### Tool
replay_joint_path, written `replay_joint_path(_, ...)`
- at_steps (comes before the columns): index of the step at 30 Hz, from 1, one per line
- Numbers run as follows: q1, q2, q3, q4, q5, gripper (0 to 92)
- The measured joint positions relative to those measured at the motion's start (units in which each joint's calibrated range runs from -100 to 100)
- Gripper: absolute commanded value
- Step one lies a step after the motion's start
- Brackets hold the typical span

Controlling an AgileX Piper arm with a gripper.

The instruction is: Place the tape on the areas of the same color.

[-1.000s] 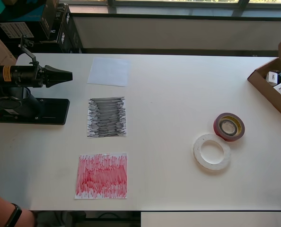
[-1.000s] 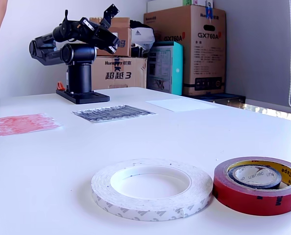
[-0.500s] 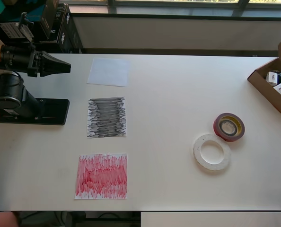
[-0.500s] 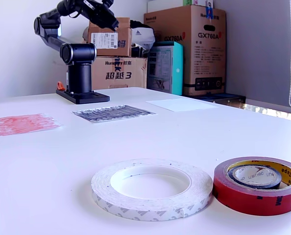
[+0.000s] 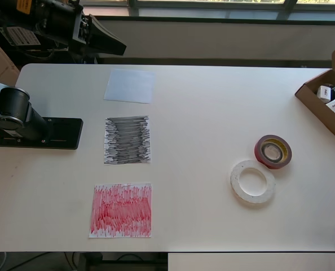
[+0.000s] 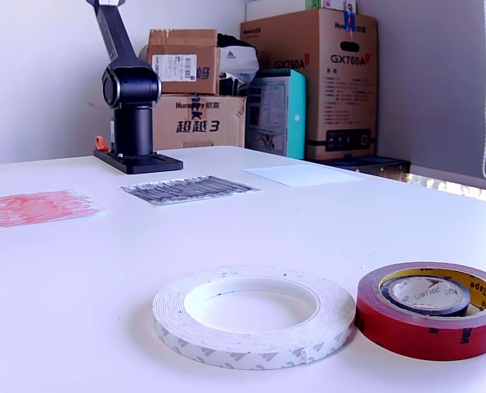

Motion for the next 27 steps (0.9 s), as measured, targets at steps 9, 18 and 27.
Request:
replay_joint_path(9,-0.82,18.65,-16.72,-0.04,1.68,0.0)
replay_joint_path(18,-2.64,33.21,-31.14,1.35,9.79,0.0)
replay_joint_path(27,-5.05,45.31,-41.50,4.62,18.15,0.0)
